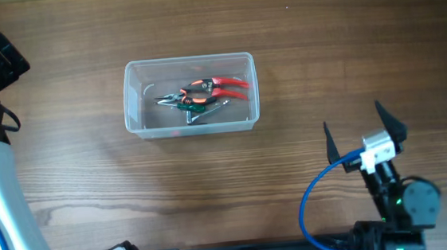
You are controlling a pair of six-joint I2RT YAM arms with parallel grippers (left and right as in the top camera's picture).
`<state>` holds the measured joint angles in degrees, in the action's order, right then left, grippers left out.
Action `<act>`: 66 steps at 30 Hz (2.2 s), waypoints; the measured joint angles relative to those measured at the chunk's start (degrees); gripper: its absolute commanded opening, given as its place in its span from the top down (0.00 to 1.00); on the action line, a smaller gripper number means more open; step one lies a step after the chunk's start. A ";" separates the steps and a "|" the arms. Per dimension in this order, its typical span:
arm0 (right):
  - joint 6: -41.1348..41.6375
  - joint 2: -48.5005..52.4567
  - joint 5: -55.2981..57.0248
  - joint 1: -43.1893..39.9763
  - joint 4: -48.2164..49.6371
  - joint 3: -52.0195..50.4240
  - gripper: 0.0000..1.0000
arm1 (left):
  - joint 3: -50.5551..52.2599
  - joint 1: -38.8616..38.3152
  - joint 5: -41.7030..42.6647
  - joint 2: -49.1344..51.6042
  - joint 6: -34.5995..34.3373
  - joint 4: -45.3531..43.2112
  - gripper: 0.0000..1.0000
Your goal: Pack container
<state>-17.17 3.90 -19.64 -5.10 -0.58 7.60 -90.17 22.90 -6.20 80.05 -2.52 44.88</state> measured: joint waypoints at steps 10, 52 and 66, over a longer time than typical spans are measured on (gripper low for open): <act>3.02 -2.75 -1.36 0.02 2.93 -7.26 0.00 | 0.00 0.00 0.00 0.00 0.00 0.04 0.00; 3.02 -2.80 -1.40 0.02 2.16 -7.26 0.00 | 44.48 -17.25 21.20 -47.78 -10.08 -25.64 0.00; 3.02 -2.78 -1.40 0.02 2.14 -7.26 0.00 | 83.19 -19.85 13.64 -78.40 -15.08 -34.91 0.00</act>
<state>-14.15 1.13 -21.04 -5.08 1.56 0.34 -6.98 3.05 7.44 1.65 -17.61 9.98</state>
